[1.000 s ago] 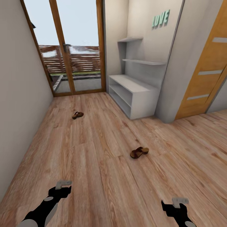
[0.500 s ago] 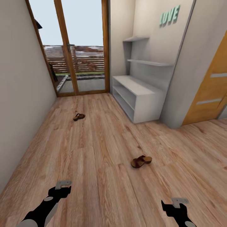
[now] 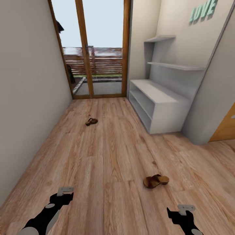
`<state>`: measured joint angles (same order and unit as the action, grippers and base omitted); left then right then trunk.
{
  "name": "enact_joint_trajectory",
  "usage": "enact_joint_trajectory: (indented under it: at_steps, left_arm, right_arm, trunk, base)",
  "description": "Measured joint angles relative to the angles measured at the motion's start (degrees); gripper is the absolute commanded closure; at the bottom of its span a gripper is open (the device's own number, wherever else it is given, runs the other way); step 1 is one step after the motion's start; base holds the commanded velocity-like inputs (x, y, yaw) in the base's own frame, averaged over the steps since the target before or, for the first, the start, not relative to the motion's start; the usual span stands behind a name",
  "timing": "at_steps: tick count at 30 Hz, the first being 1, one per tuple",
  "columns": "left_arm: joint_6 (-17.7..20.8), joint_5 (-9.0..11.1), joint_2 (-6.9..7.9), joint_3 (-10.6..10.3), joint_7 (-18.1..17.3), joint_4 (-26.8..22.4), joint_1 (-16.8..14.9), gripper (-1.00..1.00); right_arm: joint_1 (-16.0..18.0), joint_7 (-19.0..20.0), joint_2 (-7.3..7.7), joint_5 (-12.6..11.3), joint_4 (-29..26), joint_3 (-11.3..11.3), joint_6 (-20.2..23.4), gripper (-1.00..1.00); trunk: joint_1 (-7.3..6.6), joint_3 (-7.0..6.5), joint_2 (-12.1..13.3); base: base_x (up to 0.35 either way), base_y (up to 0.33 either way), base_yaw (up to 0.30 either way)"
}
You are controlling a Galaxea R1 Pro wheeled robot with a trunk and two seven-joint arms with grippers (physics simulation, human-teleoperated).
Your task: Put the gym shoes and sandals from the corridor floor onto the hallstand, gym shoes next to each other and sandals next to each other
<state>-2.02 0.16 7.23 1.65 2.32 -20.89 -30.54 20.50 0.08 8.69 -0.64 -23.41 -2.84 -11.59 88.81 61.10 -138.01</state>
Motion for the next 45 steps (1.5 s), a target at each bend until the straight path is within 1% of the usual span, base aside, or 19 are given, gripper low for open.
enact_joint_trajectory:
  at_steps: [10,17,21,22,23,27,28,32,39,40,45]
  left_arm:
    - [-0.04,0.00,0.00,0.01,0.00,-0.14,0.00,-1.00]
    - [-0.07,0.00,0.11,0.01,0.05,-0.44,-0.02,-1.00]
    - [-0.08,-0.04,0.14,0.01,0.03,-0.50,-0.02,-1.00]
    - [-0.10,-0.07,0.32,0.01,0.07,-0.44,-0.02,-1.00]
    - [-0.12,-0.08,0.34,0.03,0.08,-0.39,-0.02,-1.00]
    - [-0.18,-0.08,0.39,0.01,0.10,-0.27,-0.02,-1.00]
    - [-0.22,-0.08,0.37,0.01,0.15,-0.24,-0.02,-1.00]
    - [-0.25,-0.08,0.29,-0.02,0.26,-0.30,-0.02,-1.00]
    - [-0.45,-0.08,0.08,-0.03,0.44,-0.12,-0.02,-1.00]
    - [-0.72,-0.08,-0.07,-0.08,0.49,0.01,-0.02,-1.00]
    - [-1.24,-0.08,-0.20,-0.04,0.56,0.07,-0.01,-1.00]
  right_arm:
    - [0.02,0.00,-0.03,0.00,-0.04,0.03,0.00,-1.00]
    - [0.03,0.21,-0.33,-0.07,-2.47,0.09,0.08,-1.00]
    - [0.04,0.24,-0.52,-0.07,-6.02,0.20,0.10,-1.00]
    - [0.06,0.30,-0.70,-0.11,-12.07,0.30,0.36,-1.00]
    - [0.06,0.32,-0.72,-0.12,-14.67,0.31,0.43,-1.00]
    - [0.03,0.27,-0.77,-0.18,-18.90,0.31,1.35,-1.00]
    - [-0.01,0.32,-0.77,-0.21,-19.94,0.33,2.44,-1.00]
    - [-0.04,0.38,-0.92,-0.12,-20.48,0.54,3.78,-1.00]
    - [-0.05,0.34,-1.30,-0.12,-17.45,3.10,3.95,-1.00]
    - [-0.06,0.28,-1.40,-0.14,-16.82,4.17,3.88,-1.00]
    - [-0.04,0.21,-1.43,-0.15,-16.46,4.84,3.81,-1.00]
  trunk:
    - [0.02,-0.14,0.00]
    - [0.02,-0.20,0.00]
    - [0.02,-0.21,0.00]
    - [0.03,-0.22,0.01]
    - [0.02,-0.22,0.00]
    - [0.02,-0.21,0.00]
    - [0.02,-0.21,0.00]
    - [0.02,-0.21,0.00]
    - [0.01,-0.21,0.00]
    - [0.01,-0.21,0.00]
    - [0.01,-0.21,0.00]
  base:
    - [0.086,-0.043,0.270]
    - [0.004,-0.002,0.074]
    - [0.001,0.000,0.015]
    - [0.000,0.000,0.003]
    - [0.000,0.000,0.002]
    - [0.000,0.000,0.001]
    - [0.000,0.000,0.000]
    - [0.000,0.000,0.000]
    - [0.067,-0.034,0.000]
    - [0.174,-0.157,0.000]
    - [0.182,-0.184,0.072]
